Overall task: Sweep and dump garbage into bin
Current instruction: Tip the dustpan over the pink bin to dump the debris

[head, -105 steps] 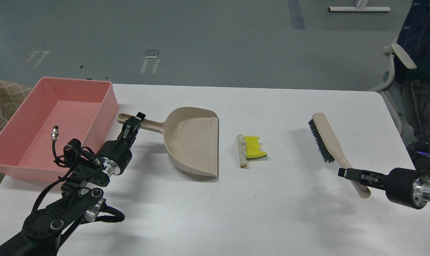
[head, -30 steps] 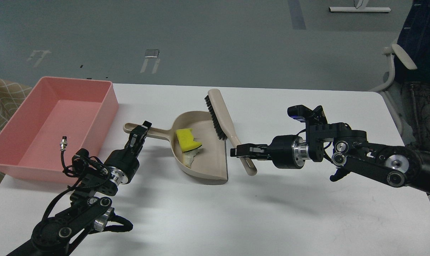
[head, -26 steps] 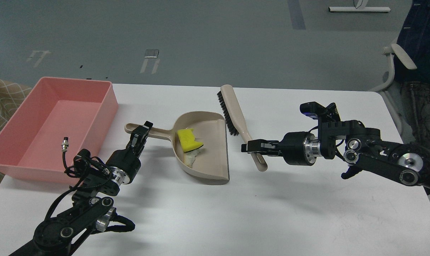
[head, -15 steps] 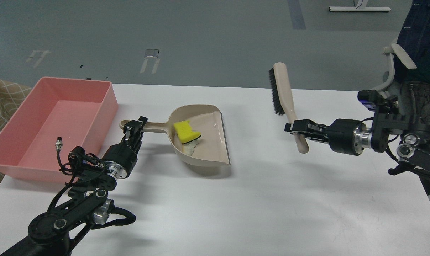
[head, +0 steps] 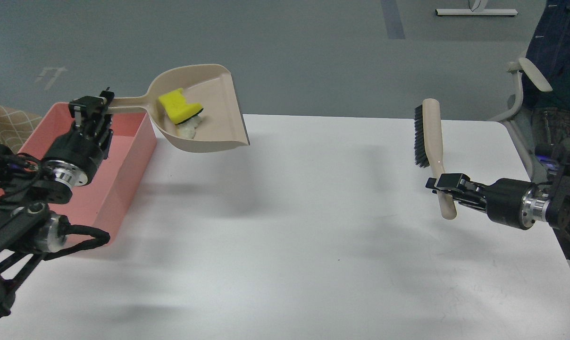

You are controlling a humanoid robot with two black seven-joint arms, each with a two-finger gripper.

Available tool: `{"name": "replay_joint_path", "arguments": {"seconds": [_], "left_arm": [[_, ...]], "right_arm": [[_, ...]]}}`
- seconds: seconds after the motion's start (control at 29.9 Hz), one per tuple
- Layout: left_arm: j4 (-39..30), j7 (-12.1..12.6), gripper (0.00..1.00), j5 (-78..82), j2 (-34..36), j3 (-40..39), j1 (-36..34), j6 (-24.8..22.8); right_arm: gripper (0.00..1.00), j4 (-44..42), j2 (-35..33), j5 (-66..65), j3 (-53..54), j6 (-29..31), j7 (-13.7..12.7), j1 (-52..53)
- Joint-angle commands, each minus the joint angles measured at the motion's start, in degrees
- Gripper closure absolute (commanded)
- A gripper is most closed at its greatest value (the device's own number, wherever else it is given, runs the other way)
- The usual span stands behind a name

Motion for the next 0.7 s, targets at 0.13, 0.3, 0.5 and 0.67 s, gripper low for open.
{"name": "replay_joint_path", "arguments": {"seconds": [0.13, 0.3, 0.5, 0.67], "left_arm": [[2.50, -0.44, 1.00, -10.91, 14.00, -10.89, 5.29, -7.32], [8.64, -2.89, 1.00, -10.65, 18.58, -15.90, 12.85, -12.94], [16.29, -11.86, 1.00, -5.56, 23.59, -16.17, 20.15, -14.88], [20.51, -17.72, 1.00, 3.73, 25.61, -16.08, 23.04, -14.62]], "right_arm": [[1.00, 0.00, 0.22, -0.05, 0.15, 0.09, 0.00, -1.01], [1.00, 0.44, 0.22, -0.05, 0.24, 0.00, 0.00, -1.10], [1.00, 0.44, 0.31, -0.05, 0.32, 0.09, 0.00, -1.80], [1.00, 0.35, 0.57, -0.14, 0.41, 0.00, 0.00, -2.06]]}}
